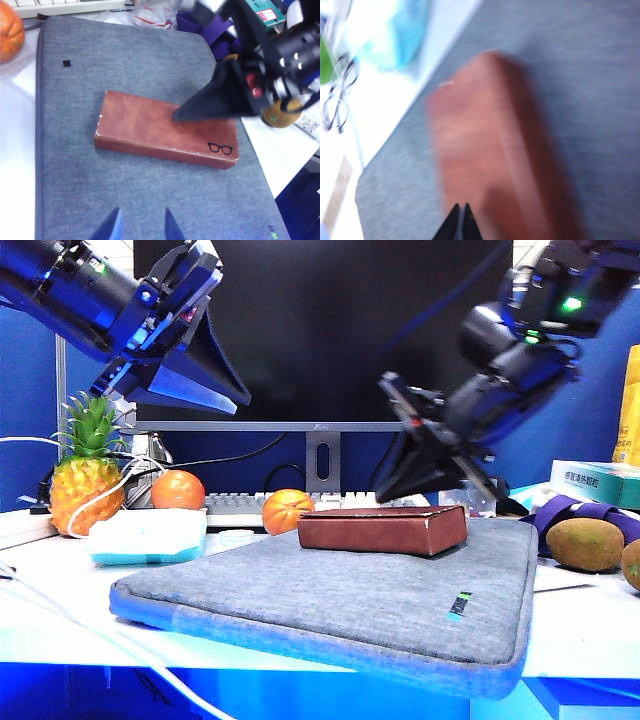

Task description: Close the glasses case.

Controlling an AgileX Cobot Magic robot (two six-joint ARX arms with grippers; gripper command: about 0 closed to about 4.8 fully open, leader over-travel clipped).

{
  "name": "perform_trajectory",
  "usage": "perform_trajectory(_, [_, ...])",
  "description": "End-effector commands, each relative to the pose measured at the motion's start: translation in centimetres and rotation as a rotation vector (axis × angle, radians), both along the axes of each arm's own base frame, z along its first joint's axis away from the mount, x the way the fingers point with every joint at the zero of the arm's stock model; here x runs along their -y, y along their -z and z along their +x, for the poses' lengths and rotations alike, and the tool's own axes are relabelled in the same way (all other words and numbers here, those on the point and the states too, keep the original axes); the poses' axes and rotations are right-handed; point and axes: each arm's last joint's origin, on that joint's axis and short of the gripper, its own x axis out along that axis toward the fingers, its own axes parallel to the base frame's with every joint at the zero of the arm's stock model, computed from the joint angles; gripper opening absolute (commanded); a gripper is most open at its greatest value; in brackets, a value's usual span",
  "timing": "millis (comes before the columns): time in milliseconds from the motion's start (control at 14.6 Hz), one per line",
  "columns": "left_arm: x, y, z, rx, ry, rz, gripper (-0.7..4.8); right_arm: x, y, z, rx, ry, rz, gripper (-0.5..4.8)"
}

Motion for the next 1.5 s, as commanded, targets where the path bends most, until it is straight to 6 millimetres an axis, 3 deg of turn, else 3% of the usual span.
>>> perform_trajectory(68, [-0.4, -1.6, -0.6, 0.076, -0.016, 0.005, 1.78, -0.2, -2.7, 0.1, 0.165, 0.025, 0.001, -0.06])
perform_trajectory(273, [-2.3, -5.3, -3.1, 0.306, -0.179, 0.142, 1.85, 1.5, -8.5, -0.9, 0.450, 0.113, -0.011, -0.06])
perform_trajectory(410, [-4.6, -8.0, -6.1, 0.439, -0.295, 0.232, 1.87, 3.2, -13.4, -3.0, 0.656, 0.193, -0.039, -0.06])
perform_trajectory(615, [-9.1, -11.4, -10.7, 0.621, -0.467, 0.197, 1.88, 6.6, -20.4, -7.8, 0.956, 0.332, -0.030, -0.06])
perform_trajectory(752, [-11.8, -11.5, -13.3, 0.687, -0.561, 0.176, 1.88, 8.9, -23.5, -12.0, 1.166, 0.442, -0.059, -0.06])
perform_trajectory(820, [-13.1, -10.8, -14.5, 0.699, -0.638, 0.178, 1.88, 9.7, -24.1, -14.2, 1.238, 0.489, -0.099, -0.06])
perform_trajectory(888, [-14.0, -10.0, -15.7, 0.709, -0.713, 0.198, 1.88, 10.3, -24.0, -16.5, 1.292, 0.525, -0.153, -0.06])
perform_trajectory(1025, [-13.9, -9.3, -17.4, 0.754, -0.728, 0.195, 1.87, 10.9, -21.9, -20.4, 1.352, 0.570, -0.222, -0.06])
perform_trajectory(1230, [-13.6, -8.6, -18.8, 0.782, -0.686, 0.163, 1.87, 11.5, -14.8, -25.4, 1.476, 0.642, -0.156, -0.06])
perform_trajectory(1367, [-13.2, -7.0, -19.0, 0.747, -0.574, 0.113, 1.87, 11.6, -9.7, -27.1, 1.446, 0.657, -0.107, -0.06])
perform_trajectory(1503, [-12.9, -5.2, -19.2, 0.725, -0.484, 0.069, 1.87, 11.7, -5.5, -27.5, 1.378, 0.673, -0.060, -0.06])
